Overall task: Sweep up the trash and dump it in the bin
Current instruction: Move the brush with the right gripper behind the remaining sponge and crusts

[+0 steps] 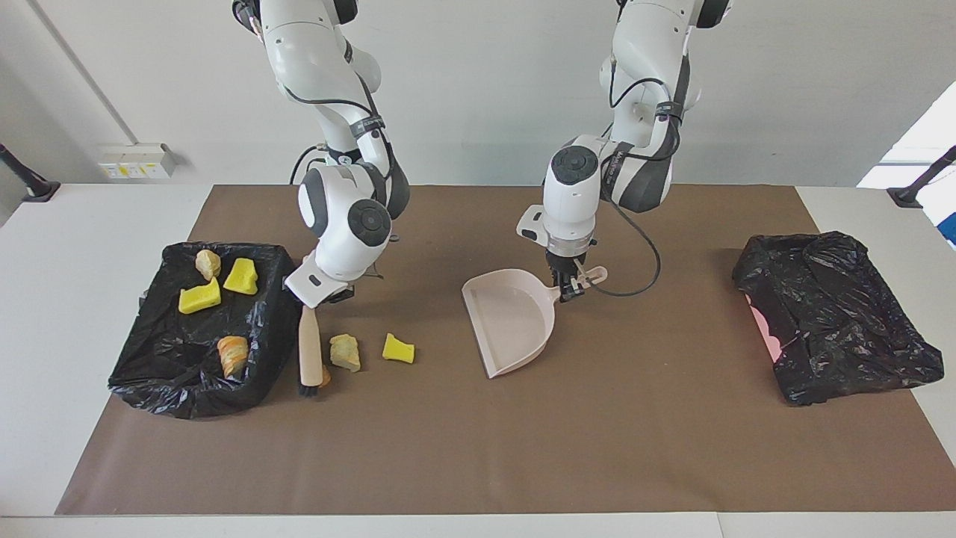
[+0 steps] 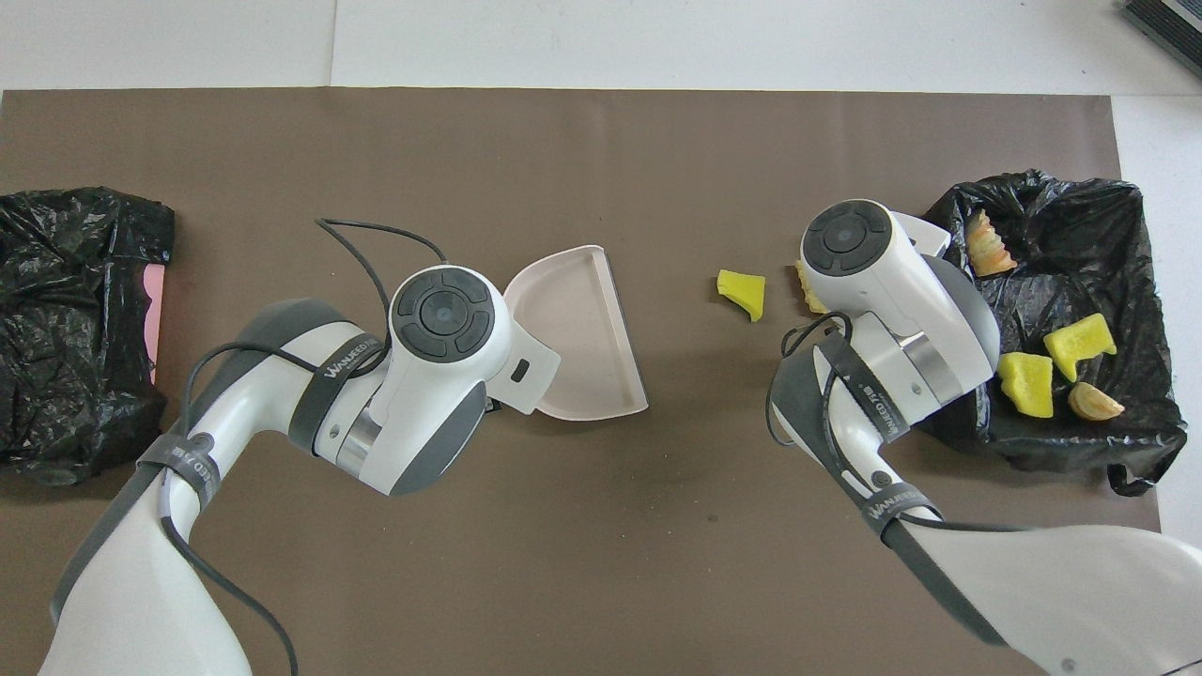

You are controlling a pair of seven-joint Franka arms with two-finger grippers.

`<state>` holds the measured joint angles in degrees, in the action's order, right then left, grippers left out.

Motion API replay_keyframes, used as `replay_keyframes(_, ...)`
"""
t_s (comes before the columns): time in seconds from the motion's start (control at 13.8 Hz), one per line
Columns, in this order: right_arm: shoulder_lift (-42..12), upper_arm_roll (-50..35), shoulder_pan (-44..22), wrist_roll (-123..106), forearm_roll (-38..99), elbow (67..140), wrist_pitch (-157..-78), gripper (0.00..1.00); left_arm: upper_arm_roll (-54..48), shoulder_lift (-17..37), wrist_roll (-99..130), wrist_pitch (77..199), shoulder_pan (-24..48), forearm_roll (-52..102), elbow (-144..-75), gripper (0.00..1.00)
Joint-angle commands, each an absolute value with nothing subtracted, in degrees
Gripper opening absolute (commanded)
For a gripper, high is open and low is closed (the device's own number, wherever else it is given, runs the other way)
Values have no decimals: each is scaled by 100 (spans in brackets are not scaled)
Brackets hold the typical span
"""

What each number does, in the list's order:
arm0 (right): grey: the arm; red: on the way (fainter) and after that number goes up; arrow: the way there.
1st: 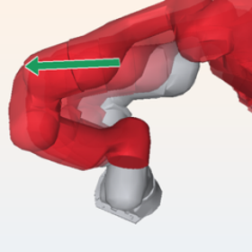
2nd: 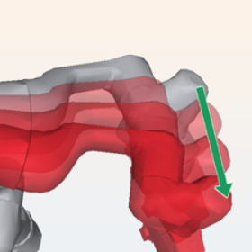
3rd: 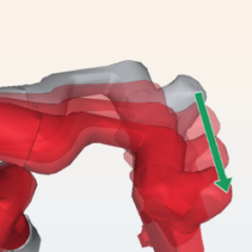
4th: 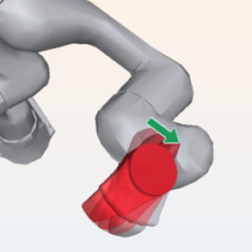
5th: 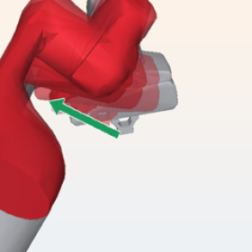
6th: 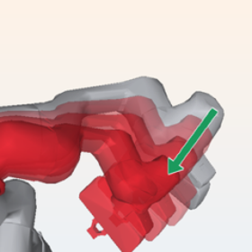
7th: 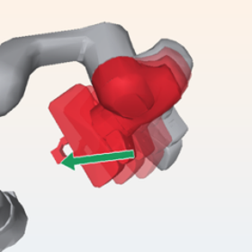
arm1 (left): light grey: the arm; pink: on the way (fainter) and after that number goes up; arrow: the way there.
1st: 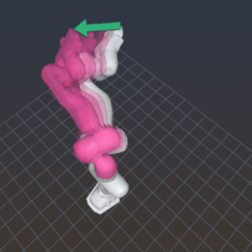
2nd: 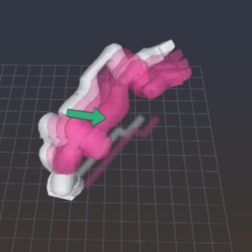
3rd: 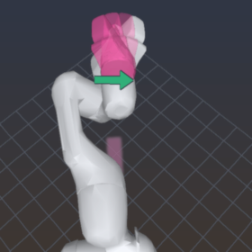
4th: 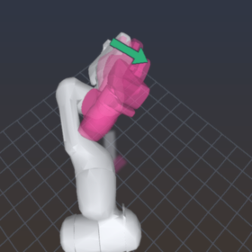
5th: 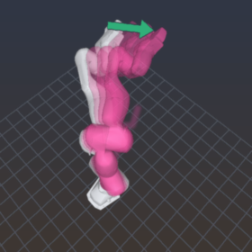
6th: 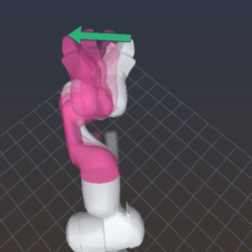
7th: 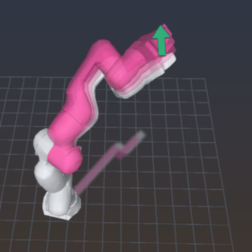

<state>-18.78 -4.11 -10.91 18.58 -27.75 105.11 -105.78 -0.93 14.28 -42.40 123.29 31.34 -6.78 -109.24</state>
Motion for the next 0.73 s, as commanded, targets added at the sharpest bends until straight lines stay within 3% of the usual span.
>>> replay_keyframes(0.0,-1916,-510,-1291,1740,-2122,10362,-10485,0,-26,1310,-4140,12463,3217,-712,-11013,0)
replay_keyframes(0.29,-1960,-510,-1503,1705,-811,9679,-9961,0,-44,1371,-4131,12498,3295,-712,-11004,0)
replay_keyframes(0.44,-1864,-510,-1407,1295,-660,9266,-9372,0,-44,1389,-4131,12498,3340,-712,-11047,0)
replay_keyframes(0.65,-1635,-378,-1047,713,-904,9316,-9290,0,-44,1389,-4105,12480,3340,-712,-11057,0)
